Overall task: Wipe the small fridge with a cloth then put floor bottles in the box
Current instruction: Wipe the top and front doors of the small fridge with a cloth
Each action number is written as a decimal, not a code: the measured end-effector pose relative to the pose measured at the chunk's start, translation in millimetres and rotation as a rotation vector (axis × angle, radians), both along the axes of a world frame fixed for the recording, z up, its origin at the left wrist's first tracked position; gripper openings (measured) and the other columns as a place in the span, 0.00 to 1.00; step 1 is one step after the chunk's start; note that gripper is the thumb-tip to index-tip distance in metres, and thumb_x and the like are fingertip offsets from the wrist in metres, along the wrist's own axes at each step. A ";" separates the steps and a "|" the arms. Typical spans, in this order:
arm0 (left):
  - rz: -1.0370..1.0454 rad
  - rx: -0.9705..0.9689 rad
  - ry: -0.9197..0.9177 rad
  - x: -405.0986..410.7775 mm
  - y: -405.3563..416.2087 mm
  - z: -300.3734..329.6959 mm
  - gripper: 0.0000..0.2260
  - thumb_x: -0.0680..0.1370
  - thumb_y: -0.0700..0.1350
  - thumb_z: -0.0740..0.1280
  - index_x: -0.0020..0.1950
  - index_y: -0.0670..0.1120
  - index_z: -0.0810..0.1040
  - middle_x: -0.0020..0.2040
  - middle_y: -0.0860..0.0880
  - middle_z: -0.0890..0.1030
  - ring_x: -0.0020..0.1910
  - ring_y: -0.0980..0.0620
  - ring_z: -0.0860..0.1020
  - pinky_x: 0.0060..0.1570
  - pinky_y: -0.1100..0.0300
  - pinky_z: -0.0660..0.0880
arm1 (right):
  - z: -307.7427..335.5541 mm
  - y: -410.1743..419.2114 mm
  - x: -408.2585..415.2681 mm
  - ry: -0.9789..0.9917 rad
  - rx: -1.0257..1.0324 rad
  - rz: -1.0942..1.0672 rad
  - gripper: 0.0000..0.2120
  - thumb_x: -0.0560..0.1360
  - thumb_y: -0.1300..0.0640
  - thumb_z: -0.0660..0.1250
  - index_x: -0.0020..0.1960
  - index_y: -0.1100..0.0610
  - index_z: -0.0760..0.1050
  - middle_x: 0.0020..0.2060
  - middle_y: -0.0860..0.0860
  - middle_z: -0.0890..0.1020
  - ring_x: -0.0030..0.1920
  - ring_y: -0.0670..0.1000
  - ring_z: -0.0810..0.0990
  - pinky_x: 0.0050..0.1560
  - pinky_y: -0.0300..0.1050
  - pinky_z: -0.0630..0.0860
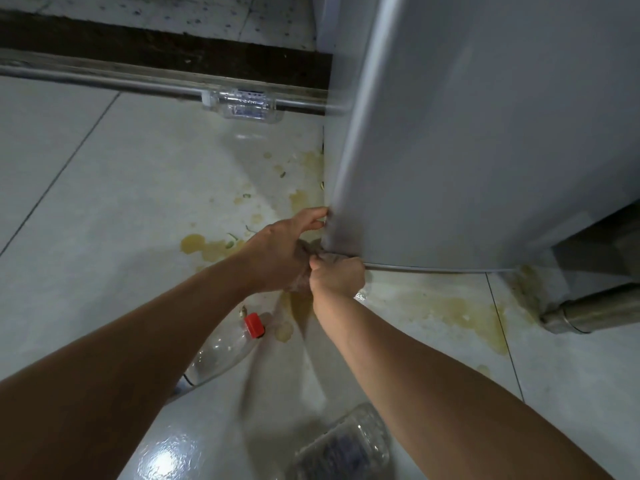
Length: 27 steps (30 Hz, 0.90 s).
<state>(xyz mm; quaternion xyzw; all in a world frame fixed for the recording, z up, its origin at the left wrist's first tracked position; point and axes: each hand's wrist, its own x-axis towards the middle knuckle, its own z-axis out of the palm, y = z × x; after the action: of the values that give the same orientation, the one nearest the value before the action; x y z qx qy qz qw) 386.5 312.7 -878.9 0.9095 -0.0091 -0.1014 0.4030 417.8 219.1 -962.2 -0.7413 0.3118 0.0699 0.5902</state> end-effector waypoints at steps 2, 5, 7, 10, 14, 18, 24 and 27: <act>0.008 0.051 -0.011 -1.2 4.3 5.2 0.32 0.73 0.34 0.63 0.74 0.55 0.61 0.71 0.54 0.70 0.64 0.54 0.72 0.52 0.69 0.68 | 3.9 2.8 -6.8 -0.019 -0.031 0.050 0.11 0.66 0.64 0.76 0.44 0.62 0.74 0.36 0.51 0.76 0.38 0.50 0.75 0.38 0.37 0.71; 0.048 0.103 -0.022 -5.1 14.2 10.9 0.34 0.71 0.32 0.64 0.73 0.55 0.61 0.70 0.55 0.71 0.46 0.52 0.80 0.46 0.64 0.72 | 10.6 -10.3 -16.3 -0.071 -0.081 0.157 0.09 0.68 0.65 0.73 0.46 0.62 0.75 0.35 0.47 0.77 0.39 0.49 0.76 0.41 0.36 0.71; 0.084 0.131 -0.020 -7.8 20.2 13.5 0.33 0.72 0.32 0.65 0.72 0.54 0.62 0.69 0.55 0.72 0.35 0.53 0.77 0.39 0.63 0.71 | 22.5 -23.4 -26.9 -0.105 -0.144 0.283 0.08 0.70 0.66 0.70 0.45 0.59 0.72 0.35 0.45 0.75 0.41 0.49 0.76 0.44 0.39 0.72; 0.103 0.179 -0.009 -11.7 22.4 15.0 0.31 0.72 0.34 0.66 0.71 0.54 0.62 0.68 0.52 0.73 0.56 0.50 0.78 0.54 0.55 0.74 | 44.1 -49.1 -40.8 -0.204 -0.316 0.501 0.10 0.70 0.66 0.67 0.45 0.55 0.68 0.37 0.46 0.74 0.40 0.49 0.73 0.38 0.33 0.64; 0.071 0.248 0.034 -11.1 17.3 26.4 0.29 0.73 0.36 0.67 0.71 0.53 0.63 0.68 0.50 0.72 0.62 0.48 0.74 0.60 0.55 0.72 | 73.9 -85.9 -43.9 -0.228 -0.442 0.654 0.13 0.70 0.65 0.67 0.49 0.52 0.68 0.43 0.50 0.78 0.48 0.55 0.78 0.42 0.41 0.68; 0.067 0.292 0.052 -7.8 8.2 54.8 0.28 0.73 0.37 0.66 0.70 0.51 0.64 0.67 0.49 0.74 0.64 0.48 0.73 0.60 0.56 0.71 | 111.9 -111.0 -37.4 -0.238 -0.507 0.666 0.16 0.70 0.67 0.64 0.56 0.55 0.71 0.52 0.55 0.80 0.54 0.58 0.78 0.51 0.46 0.73; 0.040 0.262 0.134 -36.5 -20.4 114.8 0.26 0.73 0.37 0.66 0.68 0.52 0.66 0.65 0.51 0.75 0.56 0.51 0.75 0.59 0.57 0.71 | 190.5 -134.6 -49.5 -0.174 -0.559 0.674 0.18 0.72 0.69 0.61 0.59 0.56 0.71 0.53 0.55 0.79 0.56 0.56 0.76 0.53 0.45 0.72; 0.038 0.274 0.158 -49.1 -24.1 158.3 0.25 0.73 0.38 0.66 0.69 0.53 0.66 0.66 0.52 0.75 0.62 0.50 0.75 0.60 0.58 0.70 | 238.1 -140.9 -56.9 -0.155 -0.563 0.682 0.18 0.73 0.68 0.61 0.60 0.56 0.71 0.54 0.53 0.79 0.56 0.54 0.76 0.52 0.42 0.70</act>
<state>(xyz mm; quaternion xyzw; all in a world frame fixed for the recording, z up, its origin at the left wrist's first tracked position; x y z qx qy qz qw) 337.4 288.7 -720.6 0.9452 0.0536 -0.1653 0.2765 360.9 78.2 -724.1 -0.9365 0.0115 0.1173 0.3304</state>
